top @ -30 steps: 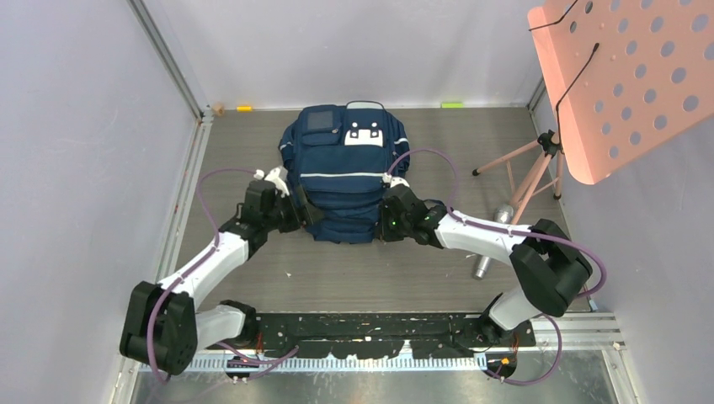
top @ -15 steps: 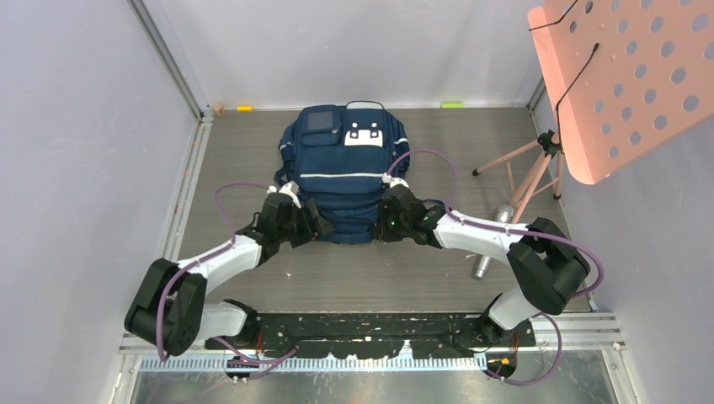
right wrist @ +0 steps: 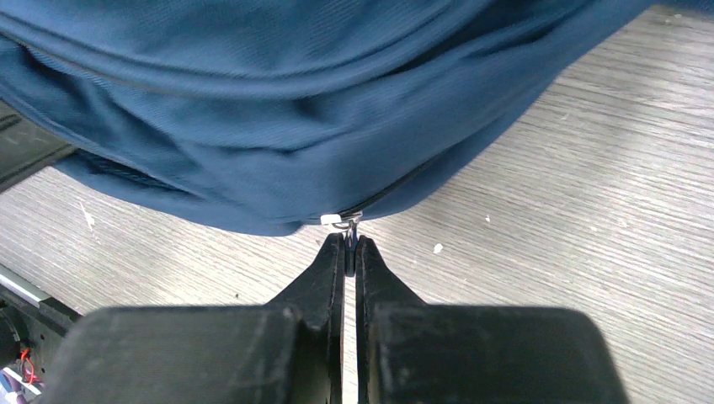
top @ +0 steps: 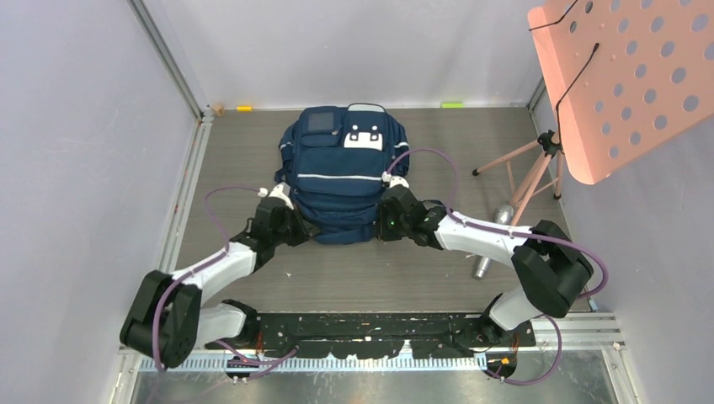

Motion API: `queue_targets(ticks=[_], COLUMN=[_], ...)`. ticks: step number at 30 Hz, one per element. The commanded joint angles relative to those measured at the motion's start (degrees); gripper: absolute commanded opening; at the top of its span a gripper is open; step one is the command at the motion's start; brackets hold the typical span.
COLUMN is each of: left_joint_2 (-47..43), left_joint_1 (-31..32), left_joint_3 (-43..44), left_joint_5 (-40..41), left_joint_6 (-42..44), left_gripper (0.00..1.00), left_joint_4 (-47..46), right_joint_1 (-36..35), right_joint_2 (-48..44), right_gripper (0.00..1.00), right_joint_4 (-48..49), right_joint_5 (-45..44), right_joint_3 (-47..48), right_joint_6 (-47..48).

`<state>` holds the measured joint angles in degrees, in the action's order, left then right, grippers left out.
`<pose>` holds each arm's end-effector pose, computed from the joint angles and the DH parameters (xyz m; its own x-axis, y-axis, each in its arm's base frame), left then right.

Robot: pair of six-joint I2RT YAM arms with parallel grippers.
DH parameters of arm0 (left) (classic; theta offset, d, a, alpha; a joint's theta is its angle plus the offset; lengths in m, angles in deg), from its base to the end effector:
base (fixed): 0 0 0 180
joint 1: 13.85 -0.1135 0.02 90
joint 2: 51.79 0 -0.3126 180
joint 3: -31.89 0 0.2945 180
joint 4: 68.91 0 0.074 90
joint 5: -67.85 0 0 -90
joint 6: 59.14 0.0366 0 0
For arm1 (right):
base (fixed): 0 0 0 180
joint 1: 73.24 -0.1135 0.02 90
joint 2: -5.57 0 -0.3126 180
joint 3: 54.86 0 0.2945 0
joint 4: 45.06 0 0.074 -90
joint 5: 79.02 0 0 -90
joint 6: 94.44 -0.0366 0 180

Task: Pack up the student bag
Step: Zip the student bag at the center of the board.

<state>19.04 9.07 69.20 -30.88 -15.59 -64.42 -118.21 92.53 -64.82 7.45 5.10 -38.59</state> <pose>0.2278 -0.1024 0.1783 -0.7496 -0.4608 -0.4751 -0.0700 0.7690 -0.6354 0.2432 0.2398 0.2114 -0.8058 -0.0129 -0.5921 -0.2697 0.8981 0.3474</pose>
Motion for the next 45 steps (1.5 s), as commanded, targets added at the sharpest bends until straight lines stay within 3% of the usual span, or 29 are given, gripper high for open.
queue_targets(ticks=[1, 6, 16, 45], left_joint_2=[-9.04, -17.83, -21.41, -22.03], left_joint_1=[-6.93, -18.00, -28.09, -31.60], left_joint_3=[-1.34, -2.35, -0.96, 0.43], left_joint_5=[2.85, -2.39, -9.10, -8.43], left_joint_6=[5.48, 9.17, 12.32, 16.67], left_gripper=[0.00, 0.00, 0.00, 0.00], left_joint_4=[10.13, 17.72, 22.60, 27.21], right_joint_1=[1.13, 4.15, 11.39, 28.24], right_joint_2=[-3.29, -4.10, -0.38, 14.47], right_gripper=[0.00, 0.00, 0.00, 0.00], right_joint_4=[-6.79, -7.71, -4.16, 2.17], right_joint_5=[-5.00, -5.55, -4.49, 1.05], right_joint_3=[-0.24, -1.28, -1.07, 8.48], right_joint_6=[1.03, 2.22, 6.13, 14.31])
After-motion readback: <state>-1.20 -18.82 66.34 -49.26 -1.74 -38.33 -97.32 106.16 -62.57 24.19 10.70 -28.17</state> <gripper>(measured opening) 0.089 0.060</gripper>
